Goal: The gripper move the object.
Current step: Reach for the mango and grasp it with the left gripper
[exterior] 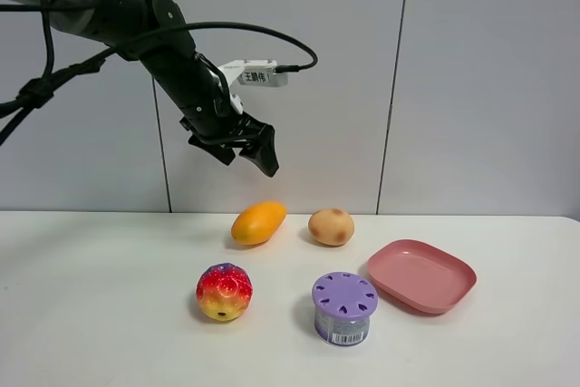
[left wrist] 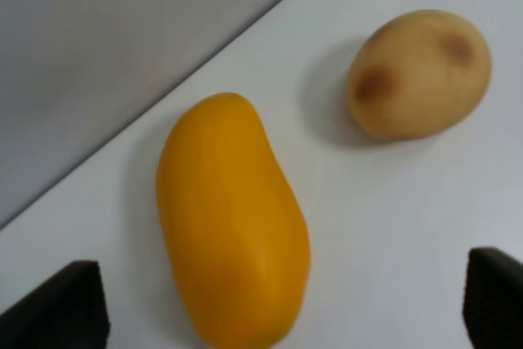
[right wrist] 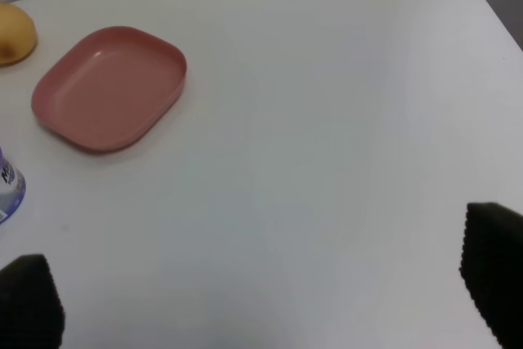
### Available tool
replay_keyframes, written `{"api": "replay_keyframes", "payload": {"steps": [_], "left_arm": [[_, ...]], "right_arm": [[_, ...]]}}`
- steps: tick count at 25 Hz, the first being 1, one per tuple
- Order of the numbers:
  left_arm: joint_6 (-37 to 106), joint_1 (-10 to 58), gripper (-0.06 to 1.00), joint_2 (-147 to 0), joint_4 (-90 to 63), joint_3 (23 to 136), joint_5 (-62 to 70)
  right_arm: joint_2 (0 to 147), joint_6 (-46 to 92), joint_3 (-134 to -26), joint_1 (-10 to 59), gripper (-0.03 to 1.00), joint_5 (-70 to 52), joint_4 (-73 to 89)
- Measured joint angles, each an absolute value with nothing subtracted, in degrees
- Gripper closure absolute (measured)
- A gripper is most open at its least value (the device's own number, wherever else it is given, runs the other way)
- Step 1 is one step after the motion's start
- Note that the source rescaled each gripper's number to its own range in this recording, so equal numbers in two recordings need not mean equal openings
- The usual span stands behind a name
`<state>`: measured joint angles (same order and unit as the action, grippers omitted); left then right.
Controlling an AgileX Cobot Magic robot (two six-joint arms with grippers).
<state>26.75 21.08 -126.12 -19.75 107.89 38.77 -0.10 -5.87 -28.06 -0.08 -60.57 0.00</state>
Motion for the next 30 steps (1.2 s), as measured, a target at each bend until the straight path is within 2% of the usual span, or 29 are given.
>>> {"api": "replay_keyframes", "payload": {"steps": [5,12,30], "left_arm": [[23.1,21.1,-0.06,-131.4,-19.8,112.7,38.4],[18.2,21.1,-0.06,-138.8,-19.6,119.6,40.9],[18.2,21.4,-0.06,-143.7,-15.0,120.3,38.4]], "right_arm": [[-0.1,-5.9,-28.1,-0.1,-0.03,-60.6,0.0],[-0.1,-5.9,-28.1,-0.1,-0.03,-60.6,0.0],[-0.1,-5.9,-28.1,-0.1,-0.03,-60.6,0.0]]}}
